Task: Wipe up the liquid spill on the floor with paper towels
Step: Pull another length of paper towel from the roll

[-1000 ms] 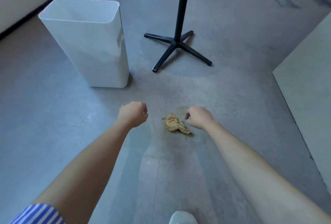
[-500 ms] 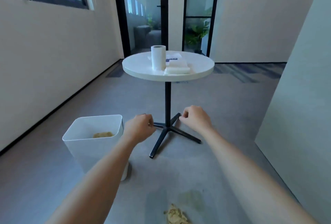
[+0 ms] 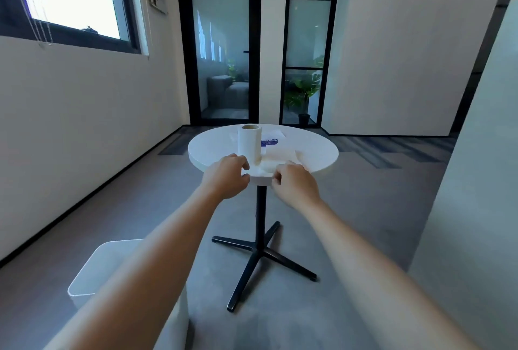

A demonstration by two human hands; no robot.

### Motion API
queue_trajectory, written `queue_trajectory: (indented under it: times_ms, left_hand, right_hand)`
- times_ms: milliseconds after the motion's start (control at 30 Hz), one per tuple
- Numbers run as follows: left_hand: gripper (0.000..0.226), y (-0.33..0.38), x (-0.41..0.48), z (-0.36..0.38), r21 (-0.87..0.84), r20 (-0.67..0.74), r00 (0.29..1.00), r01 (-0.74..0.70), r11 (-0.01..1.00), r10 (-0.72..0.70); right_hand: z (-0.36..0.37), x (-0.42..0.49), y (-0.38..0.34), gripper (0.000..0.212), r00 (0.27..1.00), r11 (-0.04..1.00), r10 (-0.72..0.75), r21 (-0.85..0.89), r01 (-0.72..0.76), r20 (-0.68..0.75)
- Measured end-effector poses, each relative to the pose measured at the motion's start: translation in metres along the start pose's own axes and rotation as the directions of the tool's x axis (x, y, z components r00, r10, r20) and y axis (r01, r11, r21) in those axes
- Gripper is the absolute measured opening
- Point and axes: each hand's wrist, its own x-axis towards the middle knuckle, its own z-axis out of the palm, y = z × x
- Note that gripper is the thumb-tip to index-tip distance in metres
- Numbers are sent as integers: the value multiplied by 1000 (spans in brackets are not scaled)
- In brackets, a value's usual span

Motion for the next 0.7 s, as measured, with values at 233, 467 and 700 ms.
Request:
queue_trajectory:
  times_ms: [233, 467, 700]
  left_hand:
    - [55, 12, 13, 36, 149, 215, 975, -89, 985, 56]
    - [61, 0, 8, 53, 60, 100, 994, -54, 997, 48]
    - [62, -1, 5, 56, 3, 68, 997, -38, 999, 37]
  right_hand:
    - [9, 43, 18, 29, 1000, 966, 9, -258, -15, -28]
    - [19, 73, 36, 24, 998, 961, 41, -275, -26, 51]
    - [-2, 101, 37, 24, 978, 993, 115, -18, -120, -174]
